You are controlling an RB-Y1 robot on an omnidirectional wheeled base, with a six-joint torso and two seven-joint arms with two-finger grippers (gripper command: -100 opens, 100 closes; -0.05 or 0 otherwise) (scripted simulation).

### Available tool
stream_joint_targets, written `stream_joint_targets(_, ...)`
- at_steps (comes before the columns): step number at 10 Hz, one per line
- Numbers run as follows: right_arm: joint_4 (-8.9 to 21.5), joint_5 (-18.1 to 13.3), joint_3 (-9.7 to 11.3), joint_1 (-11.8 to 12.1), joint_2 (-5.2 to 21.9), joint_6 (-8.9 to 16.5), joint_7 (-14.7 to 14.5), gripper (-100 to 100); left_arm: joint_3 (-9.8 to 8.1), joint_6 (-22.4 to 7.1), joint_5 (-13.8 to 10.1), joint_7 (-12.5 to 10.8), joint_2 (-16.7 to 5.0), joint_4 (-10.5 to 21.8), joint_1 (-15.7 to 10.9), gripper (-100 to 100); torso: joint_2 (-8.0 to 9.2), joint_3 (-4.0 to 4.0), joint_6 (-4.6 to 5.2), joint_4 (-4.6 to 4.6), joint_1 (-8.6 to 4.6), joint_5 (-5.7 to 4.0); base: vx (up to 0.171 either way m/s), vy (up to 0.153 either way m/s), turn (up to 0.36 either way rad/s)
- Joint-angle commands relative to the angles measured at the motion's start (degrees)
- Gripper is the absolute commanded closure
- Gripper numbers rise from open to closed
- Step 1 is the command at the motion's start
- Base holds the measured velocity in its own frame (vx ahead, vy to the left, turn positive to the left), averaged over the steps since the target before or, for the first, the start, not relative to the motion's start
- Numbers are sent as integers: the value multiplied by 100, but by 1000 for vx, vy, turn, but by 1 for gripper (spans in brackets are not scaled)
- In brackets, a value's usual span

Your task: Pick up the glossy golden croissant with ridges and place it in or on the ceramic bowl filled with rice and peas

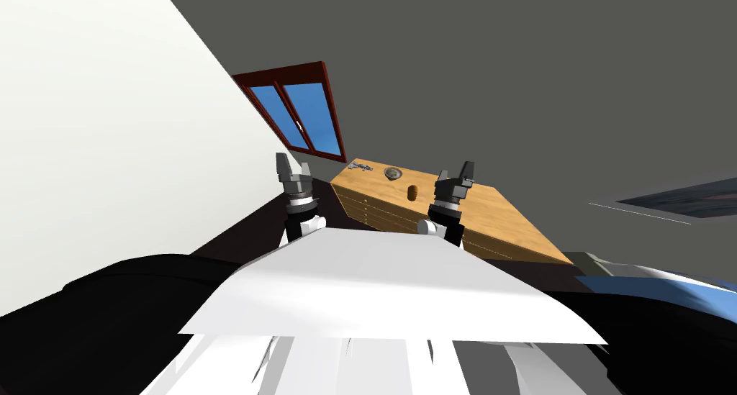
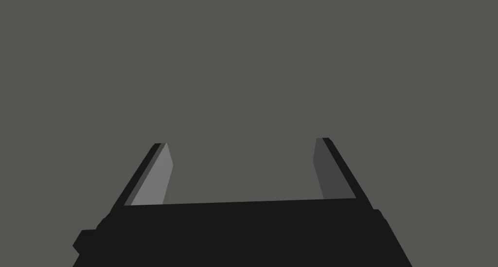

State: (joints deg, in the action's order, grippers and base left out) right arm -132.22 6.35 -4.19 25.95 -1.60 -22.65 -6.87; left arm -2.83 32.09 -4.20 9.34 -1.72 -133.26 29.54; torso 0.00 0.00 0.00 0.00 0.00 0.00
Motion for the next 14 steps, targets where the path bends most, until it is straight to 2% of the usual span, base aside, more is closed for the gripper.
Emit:
stream_joint_targets(1,24,-22,-25,34,200,21,-11,-100,0,0,0,0,0,0,0,0,0,0,0,0,0,0,-15,15,22)
stream_joint_targets(5,149,-159,-185,246,709,138,-67,-100,1,0,0,0,0,0,-1,0,18,10,0,4,16,4,-46,51,34)
stream_joint_targets(6,236,-269,-318,407,867,219,-102,-100,1,0,0,0,1,0,-1,0,27,15,0,5,23,5,-127,100,66)
stream_joint_targets(8,329,-402,-485,595,966,310,-140,-100,1,0,0,0,1,0,-2,0,51,30,0,11,47,10,-124,141,60)
stream_joint_targets(9,425,-551,-676,805,1028,408,-178,-100,1,0,0,0,1,0,-1,0,49,29,1,11,54,12,-127,171,84)
stream_joint_targets(14,699,-934,-1190,1375,1161,693,-288,-100,1,0,0,0,1,0,-1,0,50,30,0,12,52,13,-116,156,71)
